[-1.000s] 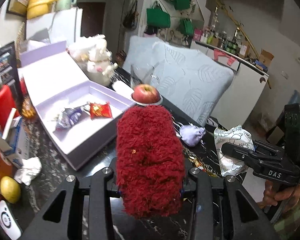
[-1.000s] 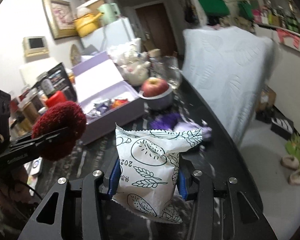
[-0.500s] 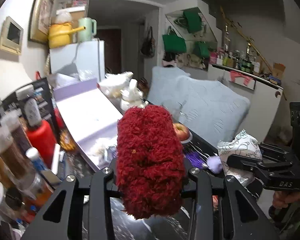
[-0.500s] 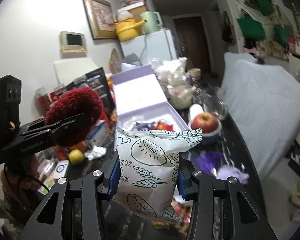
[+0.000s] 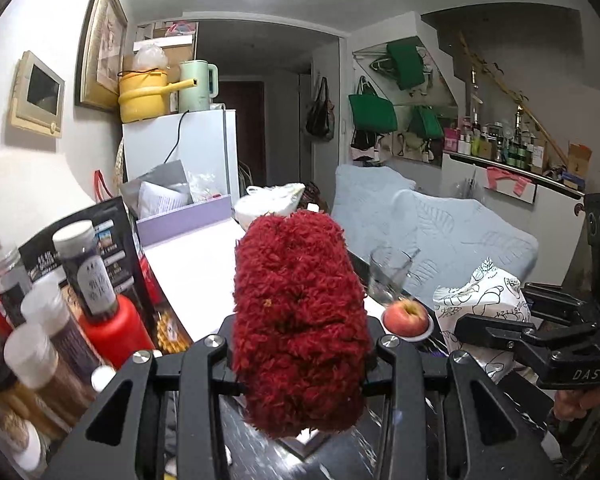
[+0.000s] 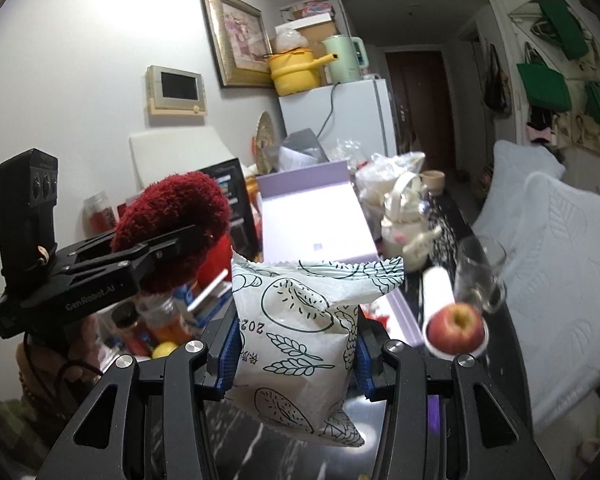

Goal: Organize soft objects

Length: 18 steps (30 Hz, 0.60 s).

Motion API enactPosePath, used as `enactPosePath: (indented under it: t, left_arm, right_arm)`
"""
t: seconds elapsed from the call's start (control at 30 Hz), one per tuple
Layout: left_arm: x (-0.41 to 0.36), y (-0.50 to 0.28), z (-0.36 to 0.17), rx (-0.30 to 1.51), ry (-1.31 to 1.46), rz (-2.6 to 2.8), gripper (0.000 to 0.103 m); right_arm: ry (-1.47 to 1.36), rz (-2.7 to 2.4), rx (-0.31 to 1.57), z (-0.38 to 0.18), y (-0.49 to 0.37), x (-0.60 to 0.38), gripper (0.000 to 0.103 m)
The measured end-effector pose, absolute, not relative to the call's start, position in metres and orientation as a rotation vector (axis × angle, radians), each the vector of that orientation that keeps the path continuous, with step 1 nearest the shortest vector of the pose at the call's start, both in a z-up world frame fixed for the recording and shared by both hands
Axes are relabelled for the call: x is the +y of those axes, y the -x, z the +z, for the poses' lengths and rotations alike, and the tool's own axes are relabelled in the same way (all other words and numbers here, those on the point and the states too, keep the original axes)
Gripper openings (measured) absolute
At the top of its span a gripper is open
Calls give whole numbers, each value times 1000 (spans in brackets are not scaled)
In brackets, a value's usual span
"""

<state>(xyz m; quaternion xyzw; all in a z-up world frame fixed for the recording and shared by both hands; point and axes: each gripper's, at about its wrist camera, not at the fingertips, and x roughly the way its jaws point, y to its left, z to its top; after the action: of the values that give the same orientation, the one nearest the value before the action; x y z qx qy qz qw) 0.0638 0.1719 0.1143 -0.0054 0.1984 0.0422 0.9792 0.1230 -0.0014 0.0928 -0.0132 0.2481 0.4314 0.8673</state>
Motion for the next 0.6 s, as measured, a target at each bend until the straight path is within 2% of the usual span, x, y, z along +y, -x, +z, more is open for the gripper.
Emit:
enactPosePath:
  t: [0.3,0.6]
  left_arm:
    - [194,-123,104,417,7,121,37]
    - [217,-175,72,476,42,171,37]
  right_arm:
    - [44,892,489,106,-168,31,46]
    - [65,880,535,93,-218,59,46]
